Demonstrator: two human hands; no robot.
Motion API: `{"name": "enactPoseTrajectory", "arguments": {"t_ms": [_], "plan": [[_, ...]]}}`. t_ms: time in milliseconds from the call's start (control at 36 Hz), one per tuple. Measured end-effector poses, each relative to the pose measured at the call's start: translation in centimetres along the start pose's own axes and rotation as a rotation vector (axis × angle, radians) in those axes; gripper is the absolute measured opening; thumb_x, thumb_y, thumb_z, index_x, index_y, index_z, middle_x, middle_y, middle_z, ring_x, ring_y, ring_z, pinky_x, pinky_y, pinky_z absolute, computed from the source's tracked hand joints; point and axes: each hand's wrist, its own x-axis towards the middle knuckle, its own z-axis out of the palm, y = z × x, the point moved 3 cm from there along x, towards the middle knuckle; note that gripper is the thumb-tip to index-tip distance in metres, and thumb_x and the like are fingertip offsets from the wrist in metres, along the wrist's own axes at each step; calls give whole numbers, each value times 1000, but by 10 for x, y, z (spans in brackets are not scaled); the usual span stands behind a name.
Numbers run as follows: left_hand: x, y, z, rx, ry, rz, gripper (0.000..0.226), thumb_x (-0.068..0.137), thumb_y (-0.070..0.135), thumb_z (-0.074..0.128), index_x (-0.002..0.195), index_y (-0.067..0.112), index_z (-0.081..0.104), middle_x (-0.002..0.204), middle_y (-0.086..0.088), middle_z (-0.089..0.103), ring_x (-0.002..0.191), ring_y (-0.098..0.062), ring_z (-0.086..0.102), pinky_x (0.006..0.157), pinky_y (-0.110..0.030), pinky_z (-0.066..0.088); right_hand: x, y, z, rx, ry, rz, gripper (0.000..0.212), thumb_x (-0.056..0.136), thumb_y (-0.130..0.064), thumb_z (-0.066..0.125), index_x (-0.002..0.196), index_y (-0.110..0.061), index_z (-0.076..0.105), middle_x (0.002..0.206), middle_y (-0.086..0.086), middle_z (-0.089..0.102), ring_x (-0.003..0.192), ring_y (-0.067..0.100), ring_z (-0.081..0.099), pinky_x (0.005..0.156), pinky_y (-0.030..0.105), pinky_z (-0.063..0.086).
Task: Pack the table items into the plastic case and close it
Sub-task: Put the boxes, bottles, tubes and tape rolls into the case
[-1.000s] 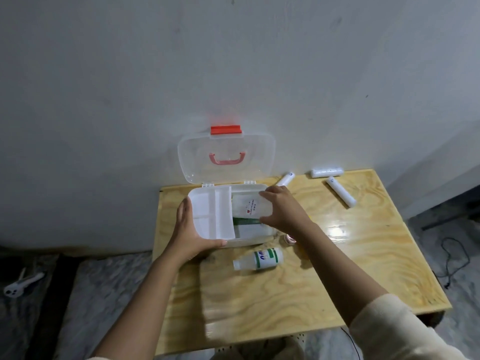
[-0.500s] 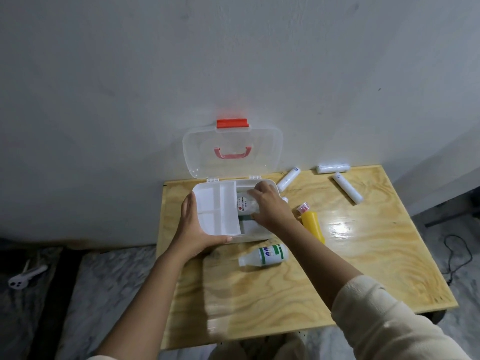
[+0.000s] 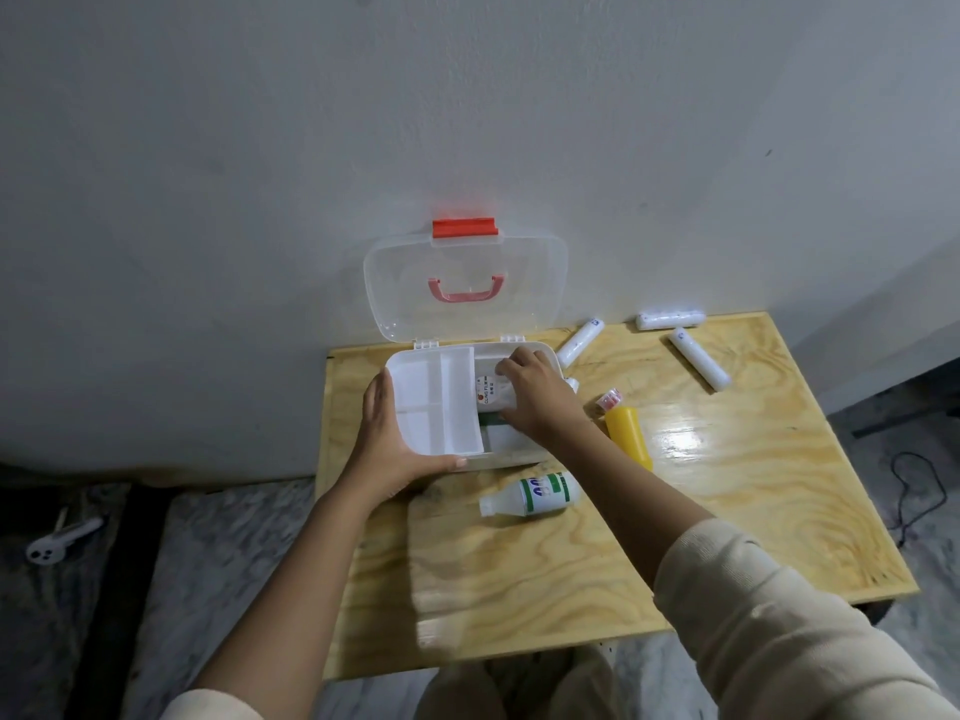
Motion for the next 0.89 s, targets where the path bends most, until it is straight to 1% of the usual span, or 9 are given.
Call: {"name": "enactPoseTrajectory", "arguments": {"t_ms": [83,222,306,389,472,556,639,722,889], "plan": [[-1,1,0,3,-5,-1,136,44,41,95,149,28,10,151,8,16,139,-17,23,111,-41,33,-12,3,-11,118,44,22,42,81,-17,66,121,-12,53,126,6,50,117,22,44,93,34,46],[-1,-1,0,27,-4,-37,144,42,46,94,152,24,4,155,6,12,143,-18,19,115,-46,30,-56,28,-35,415,435,215,24,84,-11,61,107,-10,60,111,8,57,104,21,51,88,30,45],[-1,-2,3,36,0,-39,144,48,41,94,153,22,-2,158,6,6,145,-17,14,117,-38,23,-89,52,-28,490,572,388,22,83,-7,61,105,-8,59,107,10,55,99,25,51,78,24,37],[-1,-3,5,36,10,-53,144,52,37,93,154,19,-6,161,5,0,147,-14,8,118,-32,18,-120,80,-4,469,536,598,33,82,-13,63,113,-5,54,116,15,50,109,28,45,81,20,29],[-2,-5,6,12,22,-54,141,54,34,93,154,19,-5,161,5,1,147,-14,9,117,-32,18,-142,96,20,436,448,717,52,80,-20,68,122,1,45,121,21,47,114,34,42,94,34,34],[-3,-5,6,20,30,-48,139,54,34,93,154,19,-2,160,4,4,146,-15,11,115,-32,20,-151,101,35,507,392,783,58,79,-24,72,123,-1,43,115,20,50,105,32,49,87,39,42],[-2,-5,5,25,38,-40,139,53,34,94,154,18,-1,160,3,6,145,-16,12,116,-33,21,-152,103,39,604,416,849,42,82,-20,68,115,-3,48,100,17,59,87,28,55,71,31,41],[-2,-4,5,23,39,-36,138,54,33,94,154,18,0,159,3,7,145,-16,14,113,-30,21,-152,104,35,643,474,875,22,83,-15,64,100,-3,56,86,12,60,78,27,54,66,28,37],[-2,-3,5,2,48,-24,134,54,30,94,153,21,3,157,3,11,142,-14,17,109,-25,22,-163,108,23,693,669,867,18,84,-17,65,94,-2,61,78,8,60,75,22,55,67,24,35]]}}
